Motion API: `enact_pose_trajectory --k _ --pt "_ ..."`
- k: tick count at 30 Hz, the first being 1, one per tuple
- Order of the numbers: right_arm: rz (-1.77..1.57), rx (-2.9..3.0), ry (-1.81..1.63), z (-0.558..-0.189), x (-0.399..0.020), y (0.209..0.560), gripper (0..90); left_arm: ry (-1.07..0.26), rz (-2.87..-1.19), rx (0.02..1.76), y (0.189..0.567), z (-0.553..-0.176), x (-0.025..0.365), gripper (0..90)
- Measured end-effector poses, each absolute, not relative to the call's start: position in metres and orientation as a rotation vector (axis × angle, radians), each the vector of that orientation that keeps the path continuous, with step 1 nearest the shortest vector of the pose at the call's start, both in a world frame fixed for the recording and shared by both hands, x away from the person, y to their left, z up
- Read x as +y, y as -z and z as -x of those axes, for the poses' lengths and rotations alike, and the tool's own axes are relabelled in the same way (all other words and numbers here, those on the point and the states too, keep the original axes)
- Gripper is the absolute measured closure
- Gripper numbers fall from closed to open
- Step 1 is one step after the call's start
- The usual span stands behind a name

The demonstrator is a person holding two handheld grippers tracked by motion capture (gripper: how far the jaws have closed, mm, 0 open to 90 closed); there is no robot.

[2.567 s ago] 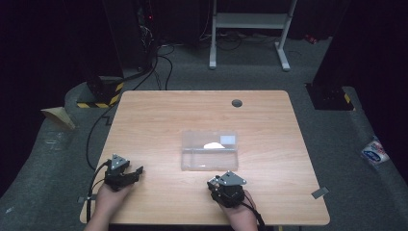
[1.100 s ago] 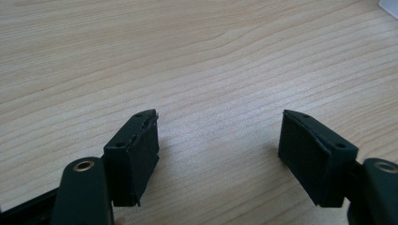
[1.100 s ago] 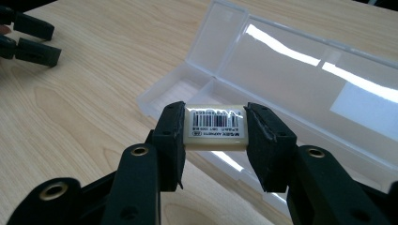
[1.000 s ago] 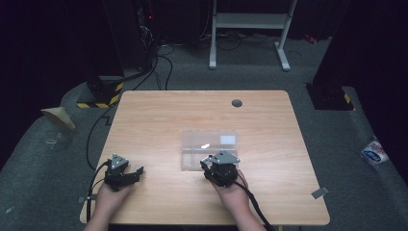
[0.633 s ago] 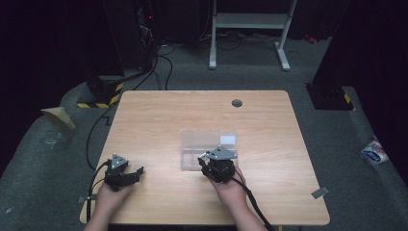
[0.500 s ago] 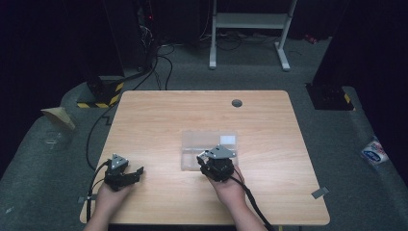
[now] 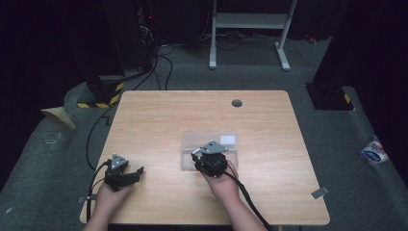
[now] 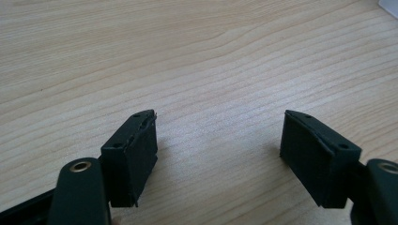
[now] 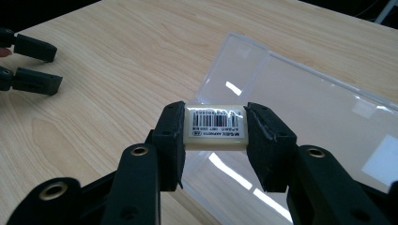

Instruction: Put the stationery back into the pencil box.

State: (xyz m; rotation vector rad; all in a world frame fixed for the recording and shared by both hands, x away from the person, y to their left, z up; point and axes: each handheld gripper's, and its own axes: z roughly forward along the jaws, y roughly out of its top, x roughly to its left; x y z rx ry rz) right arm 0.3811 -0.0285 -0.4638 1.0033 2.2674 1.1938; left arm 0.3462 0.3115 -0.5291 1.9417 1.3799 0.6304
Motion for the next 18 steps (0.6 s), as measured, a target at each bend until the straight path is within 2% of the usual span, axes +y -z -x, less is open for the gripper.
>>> enact_pose_trajectory --k 18 --pt "-0.976 2.356 -1.131 -0.406 0.004 0.479 58.4 -0.626 -1.946 1.376 0.529 -0.347 0.312 27.5"
